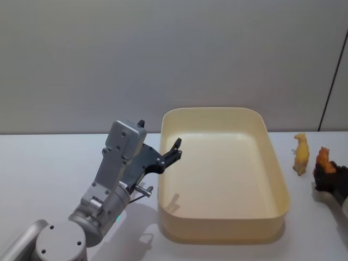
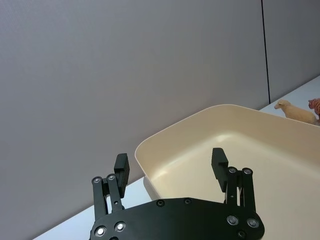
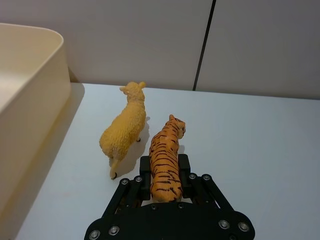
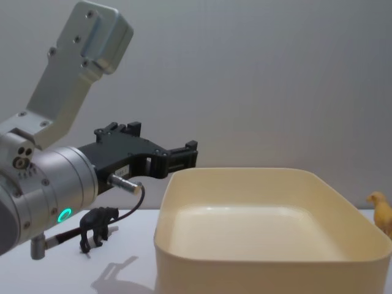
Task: Pick up the toy alternately with two hands and place it into the central storage box.
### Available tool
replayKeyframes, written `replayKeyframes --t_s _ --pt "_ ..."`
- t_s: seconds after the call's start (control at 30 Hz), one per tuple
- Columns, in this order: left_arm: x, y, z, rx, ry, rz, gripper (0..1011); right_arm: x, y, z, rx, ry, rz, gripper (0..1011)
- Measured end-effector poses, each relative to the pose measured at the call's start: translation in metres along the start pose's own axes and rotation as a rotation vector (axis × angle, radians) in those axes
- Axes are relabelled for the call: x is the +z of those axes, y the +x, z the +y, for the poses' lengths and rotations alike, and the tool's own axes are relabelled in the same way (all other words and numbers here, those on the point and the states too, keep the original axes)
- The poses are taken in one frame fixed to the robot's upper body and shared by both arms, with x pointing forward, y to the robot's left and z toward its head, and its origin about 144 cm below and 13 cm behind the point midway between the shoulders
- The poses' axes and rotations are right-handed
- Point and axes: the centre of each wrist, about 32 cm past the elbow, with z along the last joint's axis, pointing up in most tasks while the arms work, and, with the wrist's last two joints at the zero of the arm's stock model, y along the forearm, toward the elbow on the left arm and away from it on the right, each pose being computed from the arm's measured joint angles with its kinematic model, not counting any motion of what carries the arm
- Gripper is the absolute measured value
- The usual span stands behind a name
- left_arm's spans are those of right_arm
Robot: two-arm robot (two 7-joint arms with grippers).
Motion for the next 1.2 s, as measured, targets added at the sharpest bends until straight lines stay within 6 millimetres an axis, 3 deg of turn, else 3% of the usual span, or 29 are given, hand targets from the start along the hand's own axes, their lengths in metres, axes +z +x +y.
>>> replayKeyframes --t_s 0.33,0.87,1.2 --pt "0.0 0.0 0.0 0.0 0.0 0.0 1001 0.011 0.01 -0.01 0.042 0.086 -0.022 301" --pt "0.0 0.0 0.0 0.0 0.0 0.0 1002 0.049 0.038 -0.049 0.215 0.242 -0.078 301" --pt "0.0 0.0 0.0 0.0 0.0 0.0 1002 0.063 0.032 -0.048 0.354 0.265 -0.098 301"
